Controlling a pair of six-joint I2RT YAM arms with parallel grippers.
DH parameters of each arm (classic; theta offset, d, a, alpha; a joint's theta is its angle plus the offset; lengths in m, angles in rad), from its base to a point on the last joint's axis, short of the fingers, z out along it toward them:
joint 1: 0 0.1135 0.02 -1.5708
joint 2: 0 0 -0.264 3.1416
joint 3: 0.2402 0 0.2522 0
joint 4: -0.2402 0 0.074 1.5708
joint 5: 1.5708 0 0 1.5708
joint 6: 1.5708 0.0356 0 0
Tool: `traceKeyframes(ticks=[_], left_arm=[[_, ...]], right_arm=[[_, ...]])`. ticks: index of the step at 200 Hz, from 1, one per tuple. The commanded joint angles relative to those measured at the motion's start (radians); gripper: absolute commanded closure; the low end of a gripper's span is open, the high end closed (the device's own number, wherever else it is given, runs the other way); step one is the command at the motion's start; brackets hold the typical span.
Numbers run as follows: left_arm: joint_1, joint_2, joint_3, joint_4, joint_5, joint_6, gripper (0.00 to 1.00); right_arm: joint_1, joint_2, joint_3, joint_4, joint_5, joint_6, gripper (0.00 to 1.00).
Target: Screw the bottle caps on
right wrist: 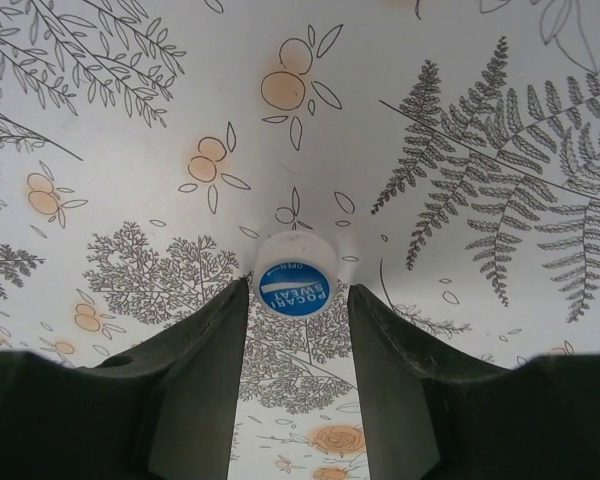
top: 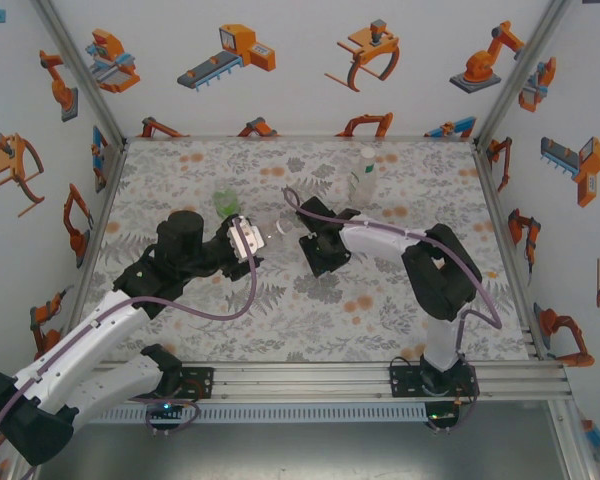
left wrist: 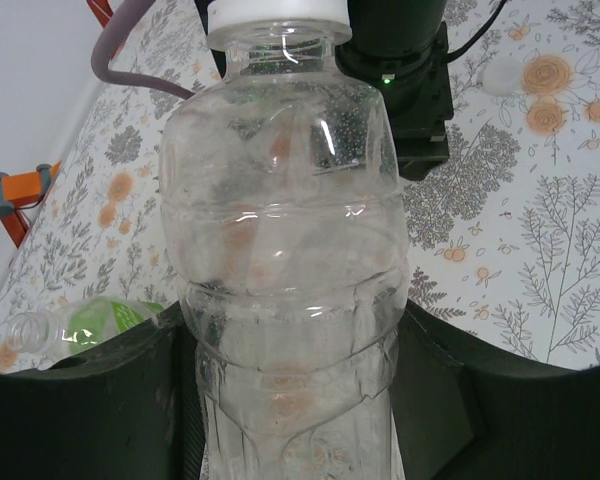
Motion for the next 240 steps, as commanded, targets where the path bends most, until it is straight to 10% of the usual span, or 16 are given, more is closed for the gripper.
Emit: traceKeyframes(ticks=[1,240], left_arm=[[0.005,0.003,0.002,0.014,0.021,-0.012,1.00],[0.009,0.003,0.002,0.010,0.023,-0.009,1.00]], right_arm=[[-0.007,0.012,0.043,-0.028,-0.007,-0.024,0.57],[-0.021,0.068,0.099,-0.080,-0.042,-0.036,0.63]])
